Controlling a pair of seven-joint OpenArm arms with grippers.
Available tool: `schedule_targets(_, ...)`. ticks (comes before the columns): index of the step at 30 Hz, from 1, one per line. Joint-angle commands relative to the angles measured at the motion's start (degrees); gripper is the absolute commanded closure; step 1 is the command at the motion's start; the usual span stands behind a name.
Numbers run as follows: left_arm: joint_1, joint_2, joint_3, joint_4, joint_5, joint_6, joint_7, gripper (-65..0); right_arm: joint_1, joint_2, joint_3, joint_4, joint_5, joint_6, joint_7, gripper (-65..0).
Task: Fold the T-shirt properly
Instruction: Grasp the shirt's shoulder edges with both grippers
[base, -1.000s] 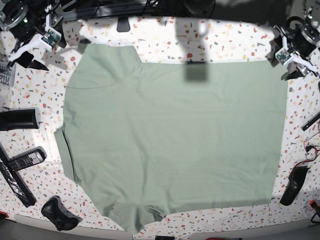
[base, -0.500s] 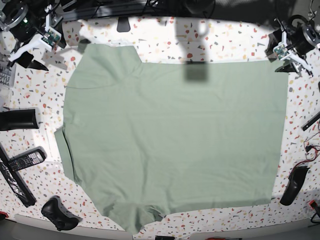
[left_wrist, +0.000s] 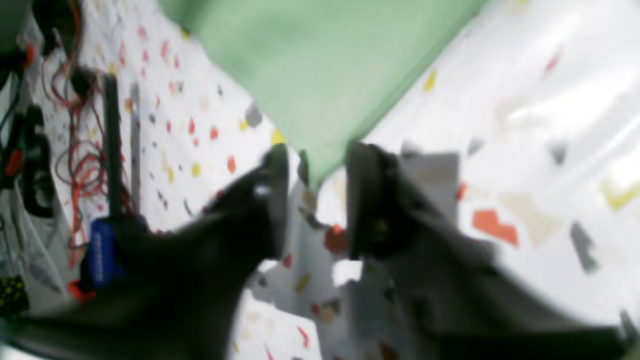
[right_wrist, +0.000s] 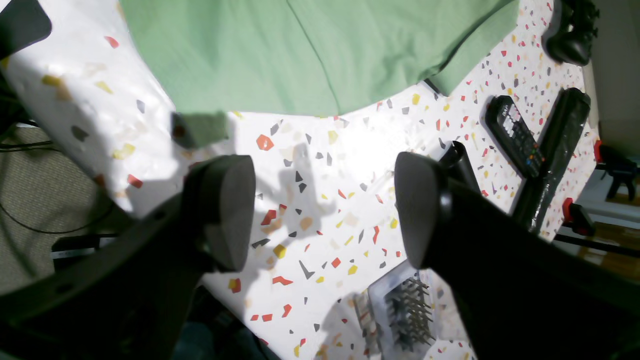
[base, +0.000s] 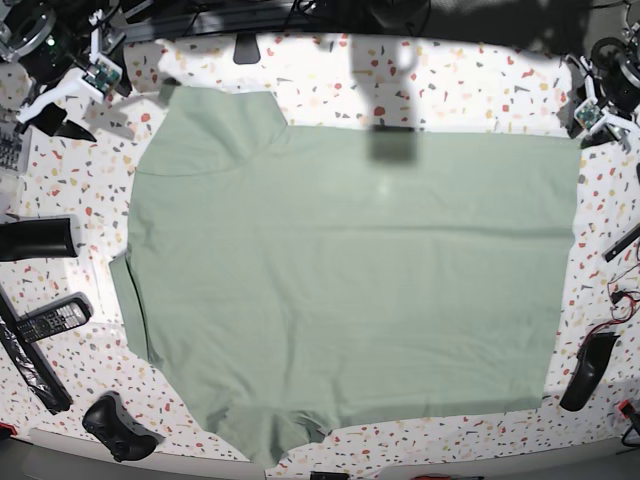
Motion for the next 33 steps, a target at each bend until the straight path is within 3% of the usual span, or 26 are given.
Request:
schedule_targets(1, 0.1, -0.9, -0.3, 1.1, 0.0, 0.0, 0.2, -1.4, -0.3, 0.6, 0.4, 0.9, 0.5, -0.6, 1.0, -41.9)
schedule_targets(15, 0.2, -0.8, -0.3, 6.0, 0.0, 0.0, 0.8, 0.0, -0.3, 0.5, 0.3, -0.5, 0.4, -0.6, 3.9, -41.9)
schedule_targets(23, 0.1, 2.6, -0.3, 6.4, 0.1, 0.2, 1.2, 0.0, -0.1, -1.3, -0.3, -1.7, 0.4, -0.6, 4.7, -41.8)
schedule_targets(33, 0.1, 2.7, -0.3, 6.4, 0.0, 0.2, 1.1, 0.0, 11.2, -1.3, -15.4, -11.6, -8.9, -2.0, 4.2, -41.7)
